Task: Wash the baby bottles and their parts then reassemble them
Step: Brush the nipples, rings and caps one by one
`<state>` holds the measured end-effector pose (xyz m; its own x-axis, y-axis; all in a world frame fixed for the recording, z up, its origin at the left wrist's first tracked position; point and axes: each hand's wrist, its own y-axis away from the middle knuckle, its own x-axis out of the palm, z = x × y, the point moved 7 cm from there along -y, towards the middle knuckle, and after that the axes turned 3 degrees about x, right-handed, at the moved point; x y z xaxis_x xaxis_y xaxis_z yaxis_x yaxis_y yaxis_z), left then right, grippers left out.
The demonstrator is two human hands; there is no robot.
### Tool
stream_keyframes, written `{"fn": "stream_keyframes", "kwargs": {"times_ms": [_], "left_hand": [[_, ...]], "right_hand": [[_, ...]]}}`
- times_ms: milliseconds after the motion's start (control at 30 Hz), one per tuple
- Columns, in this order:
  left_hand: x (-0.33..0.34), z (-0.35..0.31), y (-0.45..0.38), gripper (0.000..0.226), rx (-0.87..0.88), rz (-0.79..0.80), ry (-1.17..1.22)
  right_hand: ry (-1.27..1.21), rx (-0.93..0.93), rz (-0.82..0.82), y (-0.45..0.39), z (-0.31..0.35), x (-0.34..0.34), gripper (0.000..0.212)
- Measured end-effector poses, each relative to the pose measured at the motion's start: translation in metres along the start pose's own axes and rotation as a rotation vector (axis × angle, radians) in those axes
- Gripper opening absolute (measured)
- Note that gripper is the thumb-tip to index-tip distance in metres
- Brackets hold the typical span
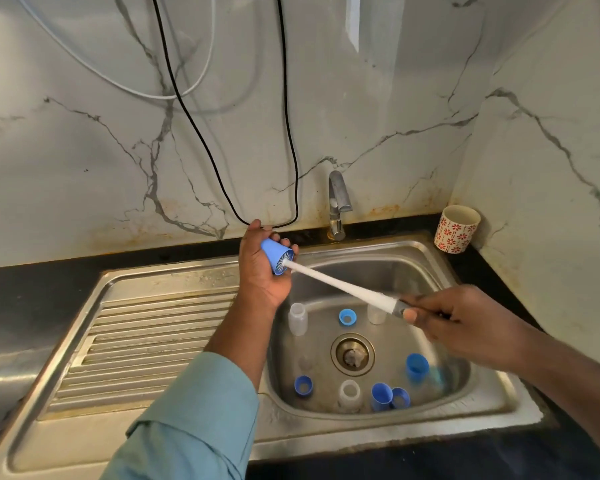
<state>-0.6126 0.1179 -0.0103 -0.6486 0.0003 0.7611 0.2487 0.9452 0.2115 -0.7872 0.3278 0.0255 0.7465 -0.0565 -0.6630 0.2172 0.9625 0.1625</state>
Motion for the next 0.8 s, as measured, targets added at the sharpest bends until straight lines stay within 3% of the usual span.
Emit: {"fn": "stream_keyframes", "kwargs": {"times_ms": [67,133,267,400,467,567,667,733,800], "left_hand": [[0.006,0.003,0.000,0.014,-0.023,-0.004,0.018],[0.009,-0.002,-0.001,0.022,-0.040,-0.025,0.020],[-0.012,-0.011,-0.001,0.014,0.030,-0.118,-0.053],[-0.003,-0.015,0.004,0.013,0.042,-0.071,-0.136],[0.003,-0.017,0.008,0.013,0.040,-0.069,-0.142],[0.003,-0.016,0.017,0.013,0.072,-0.060,-0.067],[0.010,-0.021,0.021,0.022,0.081,-0.045,-0.057],[0.002,-0.023,0.020,0.022,0.074,-0.112,-0.027],[-0.008,-0.024,0.017,0.018,0.084,-0.169,0.006]], "right_hand": [[0.011,0.092,-0.122,-0.002,-0.014,-0.002,0.010],[0.191,0.150,-0.159,0.002,-0.020,0.011,0.023],[0.341,-0.106,-0.084,0.021,0.019,0.028,0.036],[0.393,-0.018,-0.210,0.014,0.012,0.003,0.037],[0.305,0.024,-0.118,0.019,0.011,0.014,0.029],[-0.124,0.129,0.086,0.018,0.009,0.017,0.025],[-0.280,0.246,0.056,0.007,0.000,0.006,0.022],[-0.035,0.204,-0.026,0.008,0.003,0.010,0.015],[0.363,0.035,-0.167,0.017,0.019,0.015,0.022]]}}
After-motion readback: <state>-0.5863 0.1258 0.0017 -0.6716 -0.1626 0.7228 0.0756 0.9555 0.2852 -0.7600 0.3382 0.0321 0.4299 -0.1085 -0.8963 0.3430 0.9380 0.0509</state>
